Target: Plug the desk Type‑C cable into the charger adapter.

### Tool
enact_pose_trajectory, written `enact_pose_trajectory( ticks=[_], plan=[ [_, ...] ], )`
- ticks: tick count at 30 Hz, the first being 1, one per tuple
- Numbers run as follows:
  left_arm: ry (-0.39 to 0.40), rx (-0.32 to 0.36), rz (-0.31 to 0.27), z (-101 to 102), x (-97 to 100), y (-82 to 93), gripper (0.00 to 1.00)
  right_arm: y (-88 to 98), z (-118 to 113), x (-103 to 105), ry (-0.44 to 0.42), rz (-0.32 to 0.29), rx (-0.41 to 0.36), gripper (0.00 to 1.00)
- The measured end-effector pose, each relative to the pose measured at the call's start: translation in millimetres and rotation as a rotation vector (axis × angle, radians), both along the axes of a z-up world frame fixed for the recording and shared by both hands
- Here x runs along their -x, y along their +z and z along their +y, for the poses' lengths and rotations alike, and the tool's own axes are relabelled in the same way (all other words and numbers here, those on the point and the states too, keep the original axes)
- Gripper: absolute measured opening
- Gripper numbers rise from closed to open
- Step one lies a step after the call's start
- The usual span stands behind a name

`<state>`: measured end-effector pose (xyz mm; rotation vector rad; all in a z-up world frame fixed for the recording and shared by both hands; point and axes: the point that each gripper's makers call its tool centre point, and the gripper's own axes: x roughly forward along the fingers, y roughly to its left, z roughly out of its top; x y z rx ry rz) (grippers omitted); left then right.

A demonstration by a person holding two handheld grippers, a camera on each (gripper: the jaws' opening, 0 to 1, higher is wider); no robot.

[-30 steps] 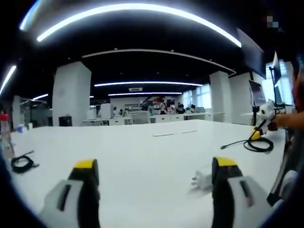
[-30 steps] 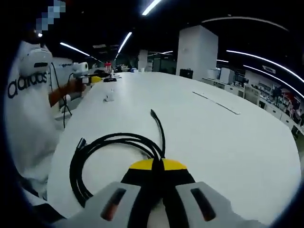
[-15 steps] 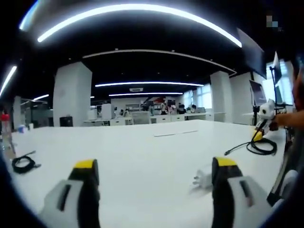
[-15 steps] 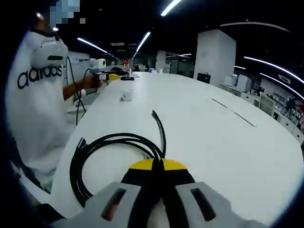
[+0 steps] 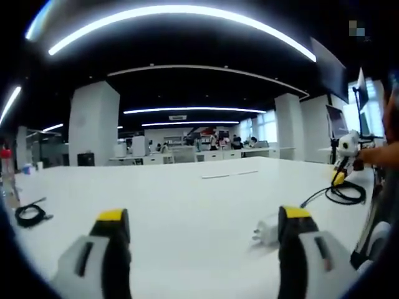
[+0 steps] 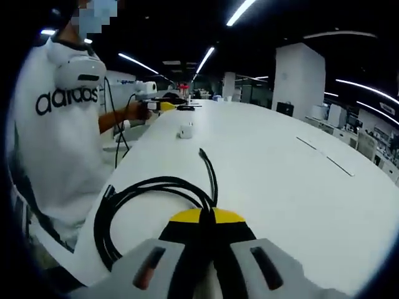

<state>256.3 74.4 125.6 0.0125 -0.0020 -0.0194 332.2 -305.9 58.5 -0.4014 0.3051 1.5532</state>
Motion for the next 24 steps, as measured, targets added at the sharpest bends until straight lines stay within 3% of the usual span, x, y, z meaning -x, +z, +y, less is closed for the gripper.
enact_pose_trajectory(
  ticks=[13, 20, 24],
  plan=[
    [-0.023, -0.014, 0.008, -4, -1.3, -1.2, 0.99, 2.5, -3, -5, -0.017, 0.025, -0.026, 0.11],
    [-0.098, -0.054, 0.015, -11, -8.1, -0.2, 0.94, 16.5, 0, -9, -0.073, 0.009, -0.107, 0.25],
    [-0.154, -0.063, 0.025, -17, -15.3, 0.9, 0.89, 19.8, 4, -17, -0.144, -0.039, -0.121, 0.34]
  ],
)
